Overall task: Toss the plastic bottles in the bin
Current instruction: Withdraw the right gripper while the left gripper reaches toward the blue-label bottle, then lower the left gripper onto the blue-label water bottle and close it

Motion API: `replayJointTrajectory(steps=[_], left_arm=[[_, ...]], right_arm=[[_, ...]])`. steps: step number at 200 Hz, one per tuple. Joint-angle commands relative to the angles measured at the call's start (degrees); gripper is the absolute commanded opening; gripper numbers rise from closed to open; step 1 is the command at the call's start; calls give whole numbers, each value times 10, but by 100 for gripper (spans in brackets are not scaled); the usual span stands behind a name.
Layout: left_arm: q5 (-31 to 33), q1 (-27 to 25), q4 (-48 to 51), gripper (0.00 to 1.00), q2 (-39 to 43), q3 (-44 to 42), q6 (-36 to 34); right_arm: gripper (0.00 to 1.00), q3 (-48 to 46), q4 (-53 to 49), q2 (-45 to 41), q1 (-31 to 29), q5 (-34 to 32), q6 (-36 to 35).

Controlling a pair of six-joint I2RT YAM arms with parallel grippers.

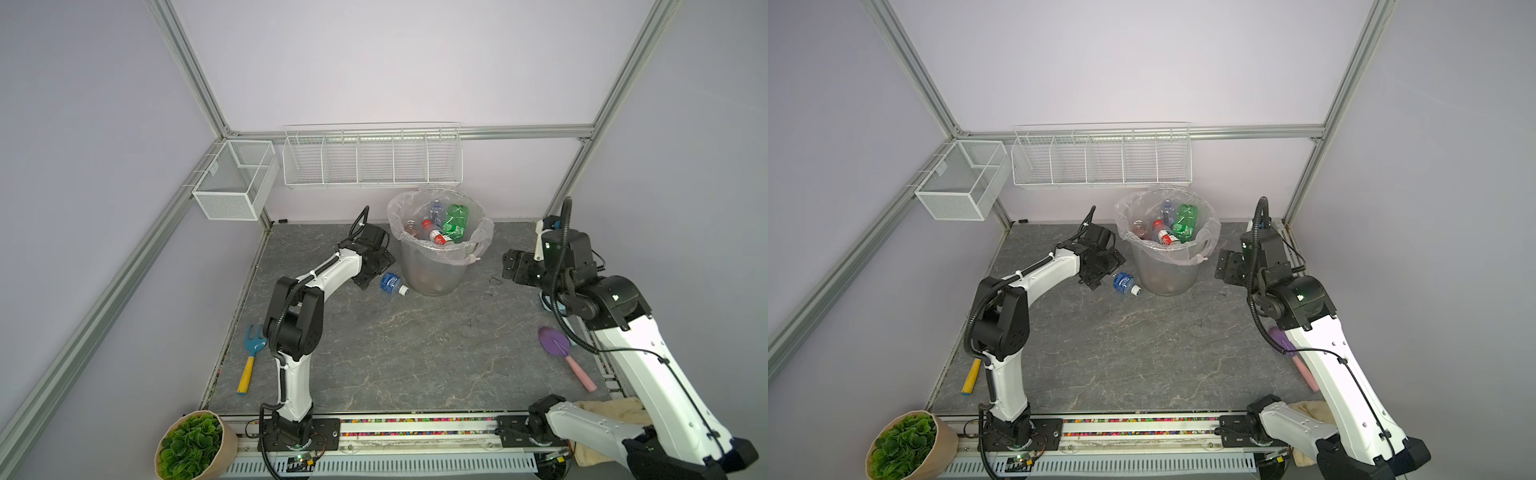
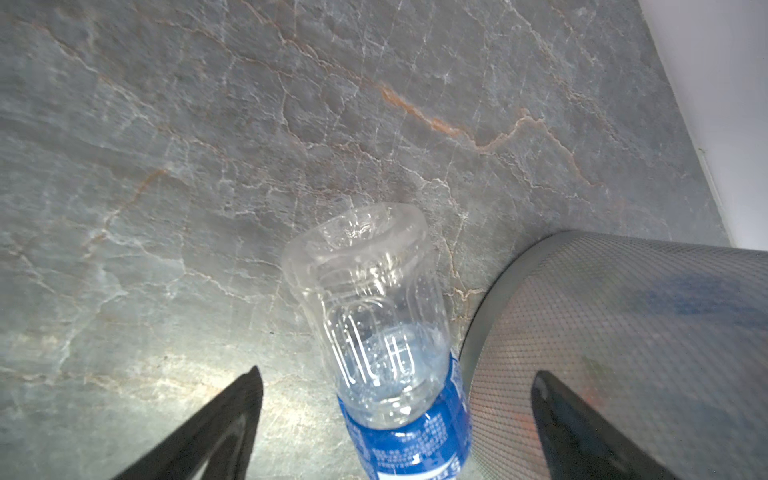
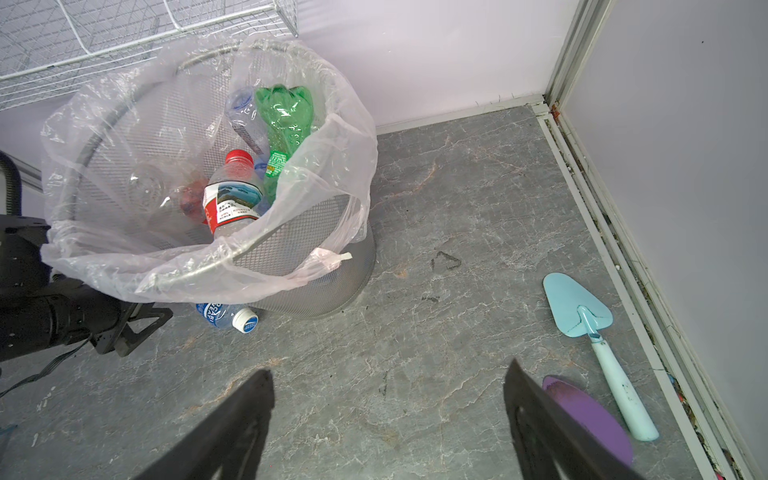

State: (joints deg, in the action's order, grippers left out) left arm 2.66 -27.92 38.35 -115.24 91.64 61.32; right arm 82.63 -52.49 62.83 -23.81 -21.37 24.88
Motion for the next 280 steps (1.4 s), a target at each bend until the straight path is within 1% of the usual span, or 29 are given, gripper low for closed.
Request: replayJointTrajectory(steps=[1, 24, 44, 60, 83, 95, 105, 140, 173, 195, 280], left_arm=[[42, -9, 93, 100, -24, 41, 36], [60, -13, 146, 100, -53, 83, 47], [49, -17, 152, 100, -69, 93, 44], [54, -20, 162, 100, -77, 106, 41], [78, -24, 228, 100, -105, 156, 43], [77, -24, 257, 100, -120, 181, 39], [73, -24, 263, 100, -124, 188, 36], [74, -24, 240, 100, -100, 147, 45], [57, -24, 220, 99, -88, 110, 56], [48, -23, 218, 100, -89, 101, 63], [25, -24, 167, 92, -63, 26, 93]], right_arm=[[89, -11, 6, -11, 5, -3, 10], [89, -14, 7, -13, 6, 1, 12], [89, -16, 9, -16, 8, 6, 13], [89, -17, 10, -16, 9, 9, 15], [89, -26, 21, -20, 9, 25, 20], [89, -30, 25, -23, 9, 30, 24], [89, -32, 27, -23, 9, 31, 27], [89, -36, 37, -27, 10, 44, 28], [89, -39, 45, -29, 9, 51, 32], [89, -37, 44, -28, 9, 53, 32], [89, -41, 49, -36, 10, 48, 35]])
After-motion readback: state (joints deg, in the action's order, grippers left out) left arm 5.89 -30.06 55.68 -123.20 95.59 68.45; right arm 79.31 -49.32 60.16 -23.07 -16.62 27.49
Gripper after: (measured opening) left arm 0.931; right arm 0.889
